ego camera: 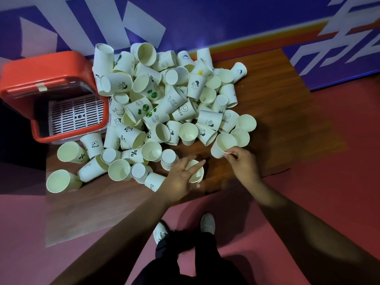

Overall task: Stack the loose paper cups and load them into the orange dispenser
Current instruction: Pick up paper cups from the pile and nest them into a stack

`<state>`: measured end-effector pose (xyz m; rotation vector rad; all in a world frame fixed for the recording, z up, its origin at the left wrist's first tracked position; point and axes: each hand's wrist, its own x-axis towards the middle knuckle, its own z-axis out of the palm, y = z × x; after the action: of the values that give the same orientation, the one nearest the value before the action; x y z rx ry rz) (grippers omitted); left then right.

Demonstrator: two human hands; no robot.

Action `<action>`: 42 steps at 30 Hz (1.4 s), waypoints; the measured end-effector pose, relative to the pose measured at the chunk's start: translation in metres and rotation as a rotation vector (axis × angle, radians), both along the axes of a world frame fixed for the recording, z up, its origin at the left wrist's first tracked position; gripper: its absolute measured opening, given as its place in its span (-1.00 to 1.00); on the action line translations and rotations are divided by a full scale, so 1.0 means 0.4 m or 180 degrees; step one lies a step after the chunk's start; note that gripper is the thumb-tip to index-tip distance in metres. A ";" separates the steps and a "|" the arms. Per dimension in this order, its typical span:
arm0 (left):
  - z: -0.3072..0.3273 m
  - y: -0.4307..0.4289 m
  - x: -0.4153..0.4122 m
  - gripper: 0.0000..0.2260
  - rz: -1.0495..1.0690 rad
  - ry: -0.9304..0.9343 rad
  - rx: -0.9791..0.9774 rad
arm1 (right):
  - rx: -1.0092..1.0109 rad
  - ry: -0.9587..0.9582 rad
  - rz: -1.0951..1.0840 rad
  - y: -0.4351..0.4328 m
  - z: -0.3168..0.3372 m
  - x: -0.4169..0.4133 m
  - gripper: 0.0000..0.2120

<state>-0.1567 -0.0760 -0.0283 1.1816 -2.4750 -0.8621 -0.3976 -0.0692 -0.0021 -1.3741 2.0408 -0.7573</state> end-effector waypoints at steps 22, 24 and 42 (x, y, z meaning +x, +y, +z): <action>0.012 -0.118 0.167 -0.44 0.0659 -0.0477 -0.0344 | -0.0010 0.0120 0.1218 0.080 0.078 0.162 -0.21; 0.003 -0.113 0.153 -0.40 0.0546 -0.0681 -0.0283 | 0.0097 0.0567 0.1412 0.081 0.062 0.166 -0.18; 0.132 -0.165 0.191 -0.54 0.1345 0.0654 0.0165 | 0.0166 -0.0003 0.0614 0.021 0.097 0.174 -0.38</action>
<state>-0.0802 -0.1420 0.0245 1.4780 -1.9508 -0.8754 -0.3278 -0.0609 0.0367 -1.5137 1.8803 -0.6168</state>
